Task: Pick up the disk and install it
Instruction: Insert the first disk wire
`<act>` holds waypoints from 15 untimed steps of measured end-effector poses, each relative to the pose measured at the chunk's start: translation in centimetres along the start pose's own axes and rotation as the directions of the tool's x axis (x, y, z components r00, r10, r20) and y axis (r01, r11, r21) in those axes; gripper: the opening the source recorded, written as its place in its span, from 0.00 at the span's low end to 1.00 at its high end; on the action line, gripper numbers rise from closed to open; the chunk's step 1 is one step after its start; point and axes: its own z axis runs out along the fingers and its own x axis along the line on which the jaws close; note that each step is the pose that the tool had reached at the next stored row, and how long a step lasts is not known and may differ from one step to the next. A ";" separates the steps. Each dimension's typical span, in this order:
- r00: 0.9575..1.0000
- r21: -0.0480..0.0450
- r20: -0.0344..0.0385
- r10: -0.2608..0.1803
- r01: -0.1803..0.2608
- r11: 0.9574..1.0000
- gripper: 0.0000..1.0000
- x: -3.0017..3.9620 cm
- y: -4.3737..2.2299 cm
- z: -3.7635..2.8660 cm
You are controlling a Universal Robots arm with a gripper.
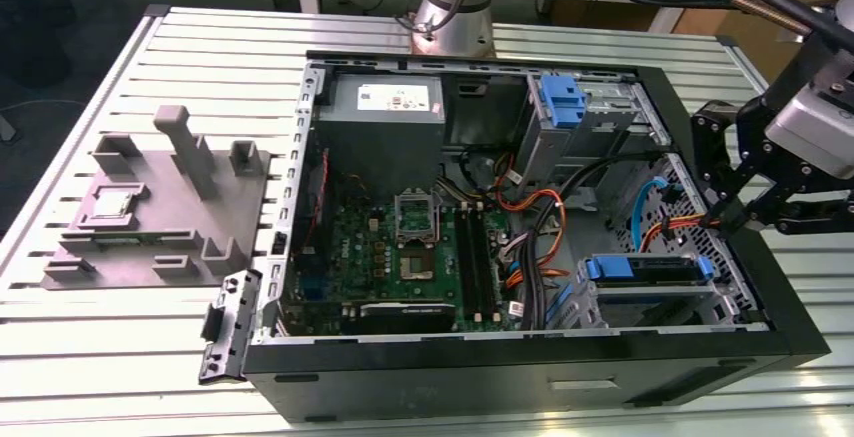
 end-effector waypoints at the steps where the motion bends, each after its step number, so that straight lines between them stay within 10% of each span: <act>1: 1.000 0.001 0.001 -0.017 0.017 1.000 0.24 0.00 0.00 0.01; 15: 0.999 -0.010 -0.013 -0.042 0.042 0.999 0.24 -0.30 -1.29 0.16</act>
